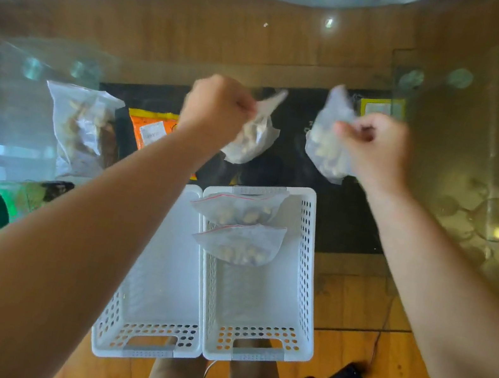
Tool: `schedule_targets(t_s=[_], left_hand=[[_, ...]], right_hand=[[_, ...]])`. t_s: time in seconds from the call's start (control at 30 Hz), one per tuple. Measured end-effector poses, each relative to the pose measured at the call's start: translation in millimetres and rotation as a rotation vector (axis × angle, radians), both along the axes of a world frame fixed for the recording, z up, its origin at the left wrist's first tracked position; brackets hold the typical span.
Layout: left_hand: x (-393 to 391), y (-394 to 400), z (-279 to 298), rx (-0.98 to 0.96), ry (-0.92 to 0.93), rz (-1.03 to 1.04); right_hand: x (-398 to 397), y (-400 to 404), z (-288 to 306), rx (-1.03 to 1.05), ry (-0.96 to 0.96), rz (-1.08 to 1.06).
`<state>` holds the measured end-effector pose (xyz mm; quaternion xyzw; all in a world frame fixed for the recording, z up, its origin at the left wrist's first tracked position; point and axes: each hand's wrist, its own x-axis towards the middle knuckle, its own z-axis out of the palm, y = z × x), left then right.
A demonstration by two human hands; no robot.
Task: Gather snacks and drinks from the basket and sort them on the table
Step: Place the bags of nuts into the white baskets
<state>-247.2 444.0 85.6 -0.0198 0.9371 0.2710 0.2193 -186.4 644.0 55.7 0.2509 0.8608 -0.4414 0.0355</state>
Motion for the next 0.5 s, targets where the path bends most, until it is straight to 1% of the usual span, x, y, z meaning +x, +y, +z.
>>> schedule_targets(t_s=[0.03, 0.07, 0.1, 0.17, 0.2, 0.23, 0.3, 0.33, 0.37, 0.43, 0.47, 0.5], left_hand=[[3, 7, 1, 0.035, -0.019, -0.041], [3, 10, 4, 0.055, -0.023, -0.029], [1, 7, 6, 0.060, -0.009, 0.035], [-6, -9, 8, 0.036, 0.021, 0.157], [-8, -15, 9, 0.045, -0.008, 0.140], [-8, -18, 12, 0.083, -0.062, 0.080], [-5, -15, 21, 0.172, -0.147, -0.048], [-3, -14, 25, 0.203, -0.158, -0.085], [-3, -14, 28, 0.231, -0.154, -0.095], [-3, -16, 31, 0.278, -0.115, -0.053], [-2, -17, 29, 0.261, -0.078, -0.031], [-1, -18, 27, 0.206, -0.035, -0.025]], right_hand=[[2, -11, 0, -0.005, 0.013, 0.080], [3, -16, -2, -0.007, 0.017, 0.101], [3, -14, -5, -0.014, 0.015, 0.054], [1, 2, -9, -0.019, 0.009, -0.109], [1, 10, -8, -0.013, 0.005, -0.141], [1, 15, -5, -0.019, 0.009, -0.117], [1, 13, 9, -0.056, 0.045, 0.001], [2, 11, 19, -0.085, 0.070, 0.049], [4, 11, 27, -0.113, 0.096, 0.074], [6, 15, 37, -0.118, 0.138, 0.063], [8, 18, 38, -0.093, 0.130, 0.048], [9, 21, 35, -0.059, 0.094, 0.042]])
